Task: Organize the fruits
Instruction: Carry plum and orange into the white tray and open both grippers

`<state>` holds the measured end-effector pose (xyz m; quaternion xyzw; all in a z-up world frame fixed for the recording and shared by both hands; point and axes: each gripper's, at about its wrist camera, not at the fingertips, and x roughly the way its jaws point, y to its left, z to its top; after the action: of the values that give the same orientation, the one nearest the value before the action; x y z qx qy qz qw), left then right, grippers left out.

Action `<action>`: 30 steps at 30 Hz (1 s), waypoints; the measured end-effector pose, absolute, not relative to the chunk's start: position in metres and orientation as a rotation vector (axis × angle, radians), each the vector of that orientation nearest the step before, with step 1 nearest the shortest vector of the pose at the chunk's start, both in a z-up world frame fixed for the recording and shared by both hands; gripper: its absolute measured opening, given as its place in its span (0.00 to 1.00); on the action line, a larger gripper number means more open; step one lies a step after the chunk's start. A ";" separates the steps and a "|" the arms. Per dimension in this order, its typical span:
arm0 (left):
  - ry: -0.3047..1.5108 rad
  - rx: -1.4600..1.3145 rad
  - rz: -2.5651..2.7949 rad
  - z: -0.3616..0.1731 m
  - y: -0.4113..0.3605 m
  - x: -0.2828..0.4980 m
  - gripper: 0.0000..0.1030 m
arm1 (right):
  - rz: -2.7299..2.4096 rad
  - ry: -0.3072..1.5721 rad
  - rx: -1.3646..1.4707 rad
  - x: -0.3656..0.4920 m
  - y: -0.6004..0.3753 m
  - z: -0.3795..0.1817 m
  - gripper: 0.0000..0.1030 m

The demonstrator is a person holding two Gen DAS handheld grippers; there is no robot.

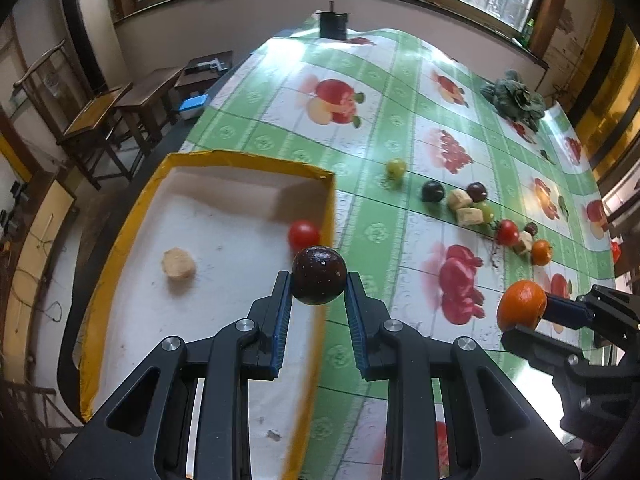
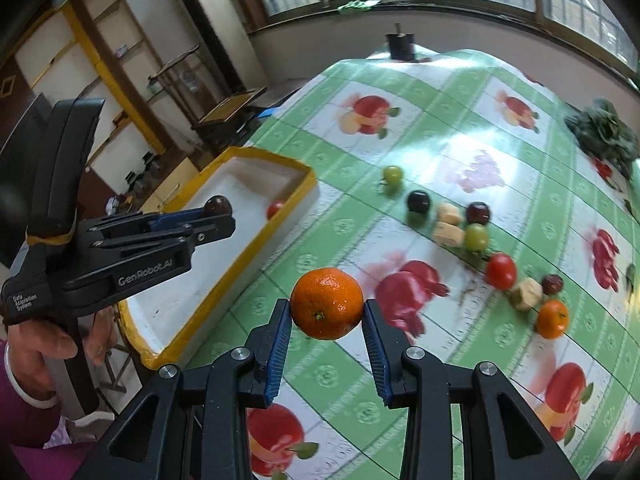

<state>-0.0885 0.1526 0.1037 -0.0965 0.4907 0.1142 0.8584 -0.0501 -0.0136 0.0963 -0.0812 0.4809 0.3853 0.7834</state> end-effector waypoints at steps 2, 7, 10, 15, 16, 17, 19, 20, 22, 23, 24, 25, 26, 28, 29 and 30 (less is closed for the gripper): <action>1.032 -0.211 0.252 0.102 0.160 -0.092 0.25 | 0.851 1.040 -0.189 -0.053 -0.004 0.096 0.34; 1.042 -0.233 0.286 0.097 0.178 -0.101 0.25 | 0.889 1.037 -0.210 -0.058 0.018 0.097 0.34; 1.052 -0.244 0.306 0.092 0.190 -0.107 0.25 | 0.913 1.039 -0.225 -0.060 0.031 0.096 0.34; 1.075 -0.280 0.351 0.083 0.213 -0.119 0.25 | 0.954 1.043 -0.250 -0.062 0.058 0.092 0.34; 1.082 -0.295 0.361 0.080 0.220 -0.122 0.25 | 0.962 1.043 -0.254 -0.062 0.063 0.092 0.34; 1.086 -0.304 0.367 0.078 0.225 -0.124 0.25 | 0.971 1.044 -0.259 -0.061 0.069 0.090 0.34; 1.095 -0.322 0.384 0.073 0.233 -0.128 0.25 | 0.988 1.047 -0.270 -0.061 0.081 0.088 0.34; 1.100 -0.330 0.392 0.070 0.238 -0.130 0.25 | 0.995 1.049 -0.275 -0.060 0.087 0.087 0.34; 1.108 -0.343 0.402 0.066 0.244 -0.133 0.25 | 1.012 1.056 -0.287 -0.059 0.100 0.084 0.34; 1.111 -0.351 0.408 0.064 0.248 -0.135 0.25 | 1.018 1.059 -0.293 -0.059 0.106 0.082 0.34; 1.113 -0.356 0.409 0.063 0.250 -0.136 0.25 | 1.025 1.063 -0.302 -0.059 0.112 0.080 0.34; 1.114 -0.361 0.411 0.061 0.253 -0.136 0.25 | 1.029 1.066 -0.310 -0.059 0.117 0.078 0.34; 1.116 -0.364 0.413 0.060 0.255 -0.137 0.25 | 1.035 1.071 -0.320 -0.059 0.123 0.075 0.34; 1.120 -0.370 0.413 0.057 0.257 -0.135 0.25 | 1.044 1.083 -0.342 -0.060 0.133 0.068 0.34; 1.122 -0.371 0.411 0.056 0.258 -0.134 0.25 | 1.045 1.087 -0.352 -0.059 0.137 0.065 0.34; 1.122 -0.371 0.410 0.055 0.259 -0.134 0.25 | 1.045 1.093 -0.361 -0.059 0.140 0.062 0.34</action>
<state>-0.1337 0.2586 0.0551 -0.1736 0.5253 0.1917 0.8107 -0.0592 0.1402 0.0615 -0.1628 0.4931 0.4715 0.7128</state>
